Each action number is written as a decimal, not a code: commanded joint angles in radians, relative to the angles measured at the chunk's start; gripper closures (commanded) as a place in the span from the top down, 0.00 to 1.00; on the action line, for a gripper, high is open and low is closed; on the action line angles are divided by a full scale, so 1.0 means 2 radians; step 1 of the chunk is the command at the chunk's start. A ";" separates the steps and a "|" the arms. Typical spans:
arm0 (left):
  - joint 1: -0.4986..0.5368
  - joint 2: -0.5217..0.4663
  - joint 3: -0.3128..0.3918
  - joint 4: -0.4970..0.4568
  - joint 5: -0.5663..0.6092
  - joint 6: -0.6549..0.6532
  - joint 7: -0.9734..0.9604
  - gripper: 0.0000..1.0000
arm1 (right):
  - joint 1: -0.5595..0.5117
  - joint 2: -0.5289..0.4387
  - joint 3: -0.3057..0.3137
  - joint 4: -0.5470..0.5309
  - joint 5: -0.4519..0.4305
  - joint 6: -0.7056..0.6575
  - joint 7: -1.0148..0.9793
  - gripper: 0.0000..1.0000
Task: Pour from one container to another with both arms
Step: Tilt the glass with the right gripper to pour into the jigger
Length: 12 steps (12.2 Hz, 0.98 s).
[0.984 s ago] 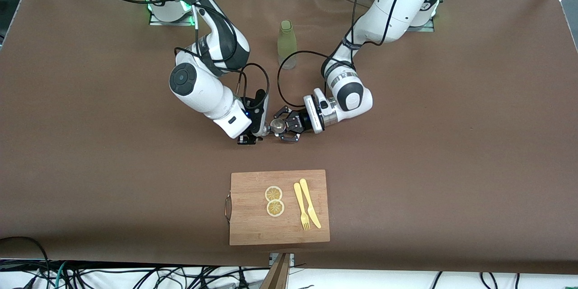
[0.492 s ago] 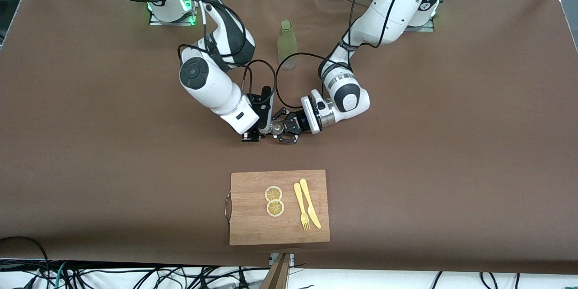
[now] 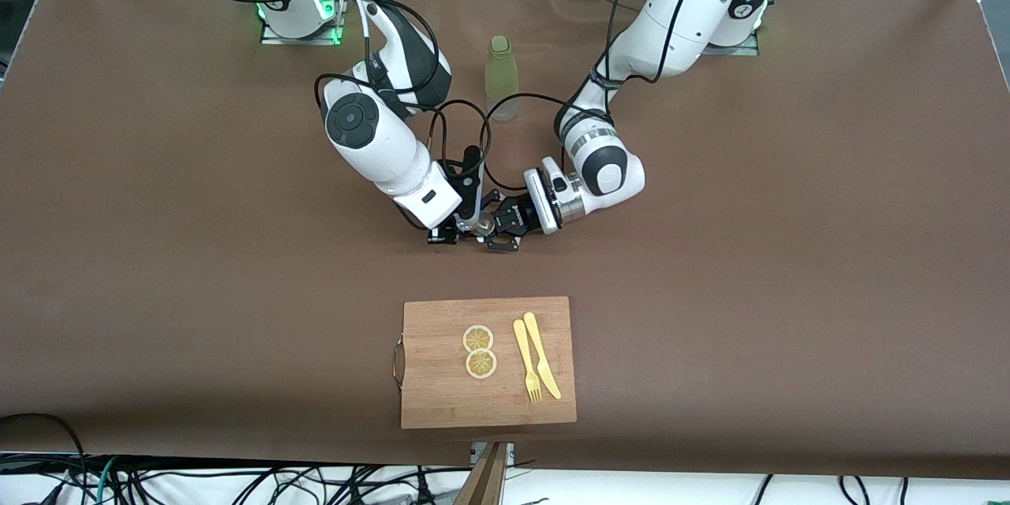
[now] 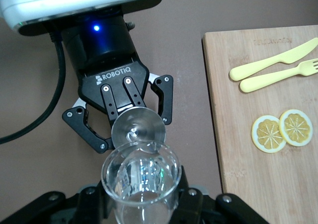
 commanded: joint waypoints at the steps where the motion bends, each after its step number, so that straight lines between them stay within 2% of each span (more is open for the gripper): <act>1: -0.010 0.005 0.007 0.012 -0.025 0.007 0.015 0.00 | -0.001 -0.011 0.003 -0.007 -0.018 -0.005 0.012 0.25; 7: -0.009 0.005 0.007 0.012 -0.025 0.007 0.015 0.00 | 0.002 -0.009 0.003 -0.008 -0.036 -0.006 0.012 0.25; 12: -0.009 0.004 0.007 0.012 -0.025 0.007 0.015 0.00 | 0.004 -0.007 0.004 -0.007 -0.069 -0.006 0.013 0.25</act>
